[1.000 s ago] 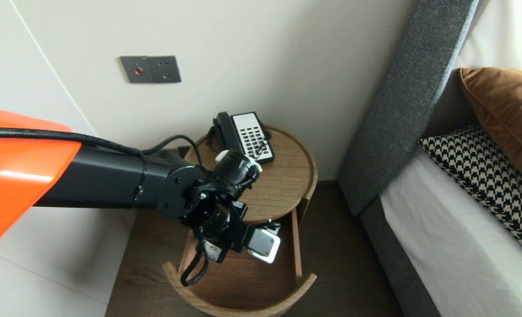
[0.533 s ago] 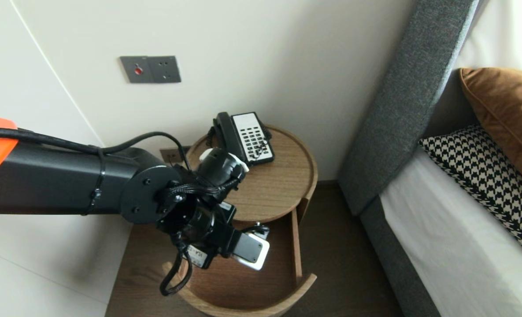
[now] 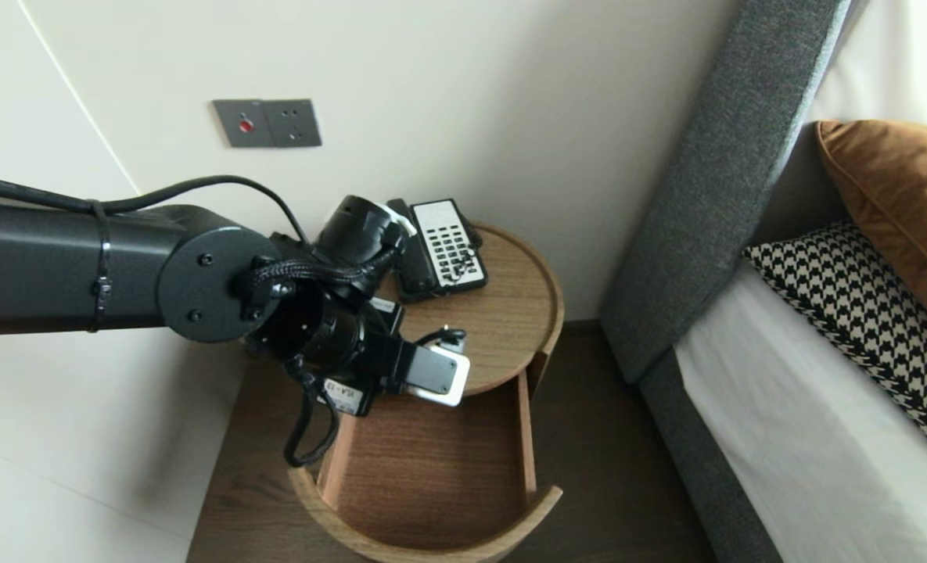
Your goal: Take the remote control out of the drawer one by one and place them on the table
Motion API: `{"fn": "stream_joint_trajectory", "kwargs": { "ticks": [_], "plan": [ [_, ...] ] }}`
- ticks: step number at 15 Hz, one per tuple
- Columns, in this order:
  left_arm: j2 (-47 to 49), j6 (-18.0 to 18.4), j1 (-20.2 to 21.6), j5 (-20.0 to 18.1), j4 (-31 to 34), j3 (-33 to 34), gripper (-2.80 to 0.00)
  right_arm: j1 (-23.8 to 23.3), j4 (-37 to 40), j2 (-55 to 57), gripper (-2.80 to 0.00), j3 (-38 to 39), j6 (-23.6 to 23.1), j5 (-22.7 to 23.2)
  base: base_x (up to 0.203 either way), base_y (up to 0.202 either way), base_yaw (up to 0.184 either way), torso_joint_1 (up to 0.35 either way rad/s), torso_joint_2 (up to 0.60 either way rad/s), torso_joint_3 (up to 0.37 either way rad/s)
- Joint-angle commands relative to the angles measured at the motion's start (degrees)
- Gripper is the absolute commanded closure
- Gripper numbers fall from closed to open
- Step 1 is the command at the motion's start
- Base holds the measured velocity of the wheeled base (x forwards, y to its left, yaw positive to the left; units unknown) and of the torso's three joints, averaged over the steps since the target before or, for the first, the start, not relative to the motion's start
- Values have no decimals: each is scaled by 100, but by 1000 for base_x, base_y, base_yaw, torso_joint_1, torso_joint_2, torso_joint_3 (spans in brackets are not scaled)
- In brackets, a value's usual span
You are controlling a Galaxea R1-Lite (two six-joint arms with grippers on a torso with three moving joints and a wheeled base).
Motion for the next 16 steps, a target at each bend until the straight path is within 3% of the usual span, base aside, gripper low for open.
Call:
{"fn": "stream_joint_trajectory", "kwargs": {
  "ticks": [1, 4, 9, 11, 16],
  "plan": [
    [17, 44, 41, 87, 43, -303, 0, 0, -2, -48, 0, 26, 0, -1, 0, 0, 0, 0, 0, 0],
    [257, 45, 87, 253, 284, -992, 0, 0, -2, -48, 0, 26, 0, -1, 0, 0, 0, 0, 0, 0],
    [1185, 76, 94, 1131, 485, -1939, 0, 0, -2, -48, 0, 26, 0, -1, 0, 0, 0, 0, 0, 0],
    [1494, 80, 83, 1193, 670, -2253, 0, 0, -2, -48, 0, 26, 0, -1, 0, 0, 0, 0, 0, 0],
    [1816, 98, 64, 1302, 641, -2306, 0, 0, -2, -48, 0, 26, 0, -1, 0, 0, 0, 0, 0, 0]
  ]
}}
